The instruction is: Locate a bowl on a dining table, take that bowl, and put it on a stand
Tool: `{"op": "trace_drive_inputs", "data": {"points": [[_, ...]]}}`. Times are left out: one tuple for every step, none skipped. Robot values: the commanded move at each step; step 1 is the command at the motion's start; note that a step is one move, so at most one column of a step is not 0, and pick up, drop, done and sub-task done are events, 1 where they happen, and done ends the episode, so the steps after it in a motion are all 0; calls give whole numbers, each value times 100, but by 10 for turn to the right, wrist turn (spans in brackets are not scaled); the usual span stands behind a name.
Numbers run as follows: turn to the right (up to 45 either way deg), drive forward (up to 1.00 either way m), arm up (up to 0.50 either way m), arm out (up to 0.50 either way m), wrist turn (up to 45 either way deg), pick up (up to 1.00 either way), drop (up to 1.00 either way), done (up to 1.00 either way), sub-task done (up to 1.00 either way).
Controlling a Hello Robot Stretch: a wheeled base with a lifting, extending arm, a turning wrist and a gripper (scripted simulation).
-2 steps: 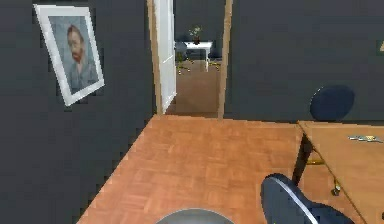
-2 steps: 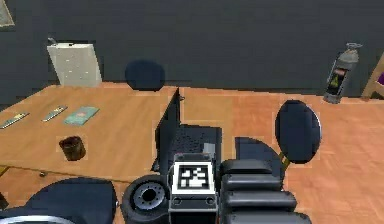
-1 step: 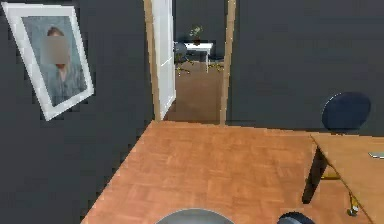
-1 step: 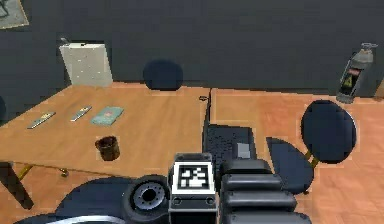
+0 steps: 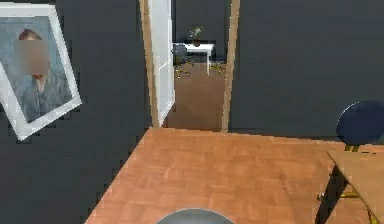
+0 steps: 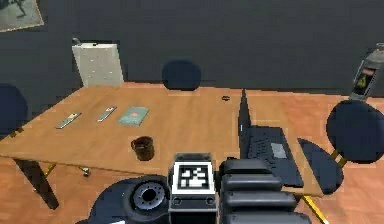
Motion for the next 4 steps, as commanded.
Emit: {"op": "trace_drive_inputs", "data": {"points": [[-450,0,0,0,0,0,0,0,0],[-330,0,0,0,0,0,0,0,0],[0,20,0,0,0,0,0,0,0],[450,0,0,0,0,0,0,0,0]]}}
